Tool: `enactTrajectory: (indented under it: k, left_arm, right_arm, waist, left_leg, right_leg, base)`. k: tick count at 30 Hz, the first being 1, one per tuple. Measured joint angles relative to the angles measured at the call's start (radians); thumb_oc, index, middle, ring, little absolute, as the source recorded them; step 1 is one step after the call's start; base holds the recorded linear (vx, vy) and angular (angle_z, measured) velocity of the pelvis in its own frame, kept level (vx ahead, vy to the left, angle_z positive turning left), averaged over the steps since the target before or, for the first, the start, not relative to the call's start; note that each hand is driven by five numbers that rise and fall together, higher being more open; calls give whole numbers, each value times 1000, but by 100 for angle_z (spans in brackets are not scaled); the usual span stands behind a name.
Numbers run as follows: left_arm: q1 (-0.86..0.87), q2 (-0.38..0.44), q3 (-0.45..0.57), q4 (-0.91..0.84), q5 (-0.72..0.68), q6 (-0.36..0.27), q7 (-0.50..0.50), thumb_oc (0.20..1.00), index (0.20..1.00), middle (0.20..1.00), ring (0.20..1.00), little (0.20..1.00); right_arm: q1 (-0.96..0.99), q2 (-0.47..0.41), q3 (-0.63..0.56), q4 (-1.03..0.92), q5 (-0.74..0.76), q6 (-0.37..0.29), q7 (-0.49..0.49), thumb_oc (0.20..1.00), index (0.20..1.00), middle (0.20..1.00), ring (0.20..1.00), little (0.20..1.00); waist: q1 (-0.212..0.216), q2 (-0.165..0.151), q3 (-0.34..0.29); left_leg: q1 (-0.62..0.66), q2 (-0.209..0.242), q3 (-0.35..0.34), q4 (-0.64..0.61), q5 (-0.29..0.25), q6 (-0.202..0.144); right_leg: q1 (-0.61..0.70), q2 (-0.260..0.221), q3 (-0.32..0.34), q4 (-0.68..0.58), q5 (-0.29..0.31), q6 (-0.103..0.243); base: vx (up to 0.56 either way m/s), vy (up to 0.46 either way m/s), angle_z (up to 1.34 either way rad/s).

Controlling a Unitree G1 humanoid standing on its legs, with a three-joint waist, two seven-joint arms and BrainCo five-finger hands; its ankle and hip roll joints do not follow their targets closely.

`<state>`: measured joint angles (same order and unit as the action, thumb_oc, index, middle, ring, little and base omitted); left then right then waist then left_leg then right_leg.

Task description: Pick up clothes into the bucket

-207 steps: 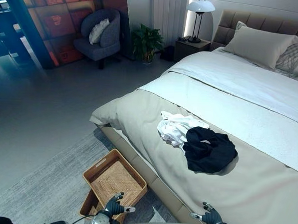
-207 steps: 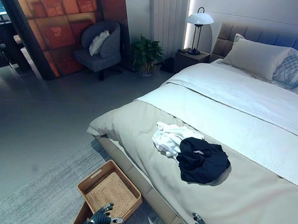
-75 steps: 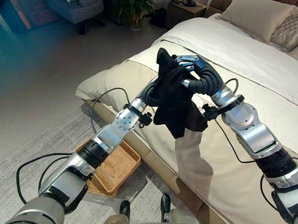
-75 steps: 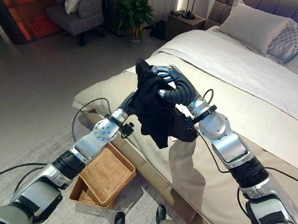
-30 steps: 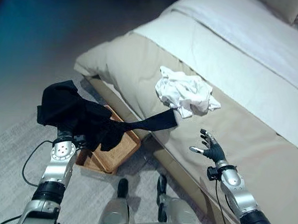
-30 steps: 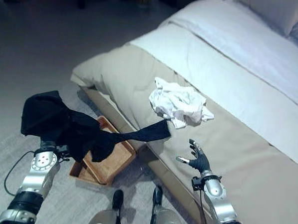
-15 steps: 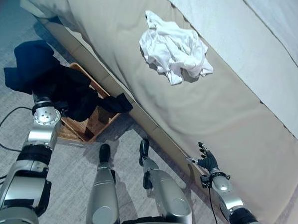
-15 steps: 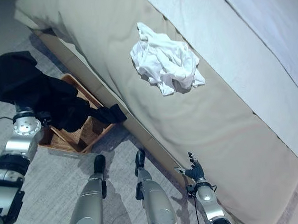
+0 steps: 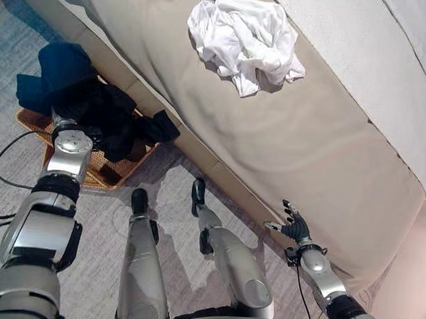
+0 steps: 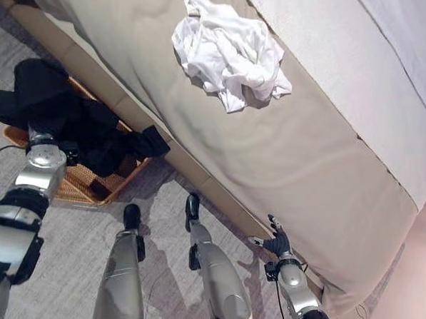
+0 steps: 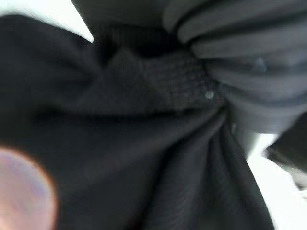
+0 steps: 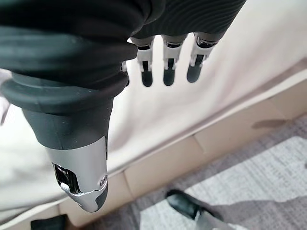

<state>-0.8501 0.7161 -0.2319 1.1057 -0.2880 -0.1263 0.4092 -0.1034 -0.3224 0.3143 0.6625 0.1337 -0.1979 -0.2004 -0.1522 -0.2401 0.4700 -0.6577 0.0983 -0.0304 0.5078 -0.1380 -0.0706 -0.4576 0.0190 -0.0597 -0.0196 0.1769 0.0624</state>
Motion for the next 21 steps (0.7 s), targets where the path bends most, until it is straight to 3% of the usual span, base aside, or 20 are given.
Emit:
enactTrajectory:
  k: [7, 12, 17, 21]
  left_arm:
    - [-3, -26, 30, 84, 0, 56, -40, 1000, 1000, 1000, 1000, 1000]
    - [49, -50, 168, 97, -52, 79, -48, 1000, 1000, 1000, 1000, 1000]
    - [149, -123, 194, 82, -81, 84, -46, 1000, 1000, 1000, 1000, 1000]
    - [345, -183, 193, -99, -66, 73, -27, 1000, 1000, 1000, 1000, 1000]
  right_arm:
    - [-12, -6, 5, -125, 18, 3, -23, 1000, 1000, 1000, 1000, 1000]
    - [-115, -20, -77, -349, 18, -17, -89, 1000, 1000, 1000, 1000, 1000]
    - [-295, -109, -118, -390, -5, -22, -171, 1000, 1000, 1000, 1000, 1000]
    - [-437, -232, -141, -392, -78, -17, -240, 1000, 1000, 1000, 1000, 1000]
  waist:
    - [-5, 0, 0]
    - [1, 0, 0]
    - [24, 3, 2]
    - [84, 27, 18]
  left_leg:
    - [-21, -5, 5, 13, -6, 5]
    - [-18, -4, 9, 3, -5, 6]
    - [-16, -13, 24, -26, 8, 20]
    - [3, -33, 21, -89, 41, 20]
  right_leg:
    - [-18, -6, 9, 0, 6, 6]
    - [-21, -7, 11, -2, 9, 2]
    - [-39, -17, 17, -2, 12, -2]
    - [-42, -37, 0, -5, 12, -2]
  base:
    - [2, 4, -2]
    - [2, 5, -2]
    - [0, 0, 0]
    - [-3, -27, 13]
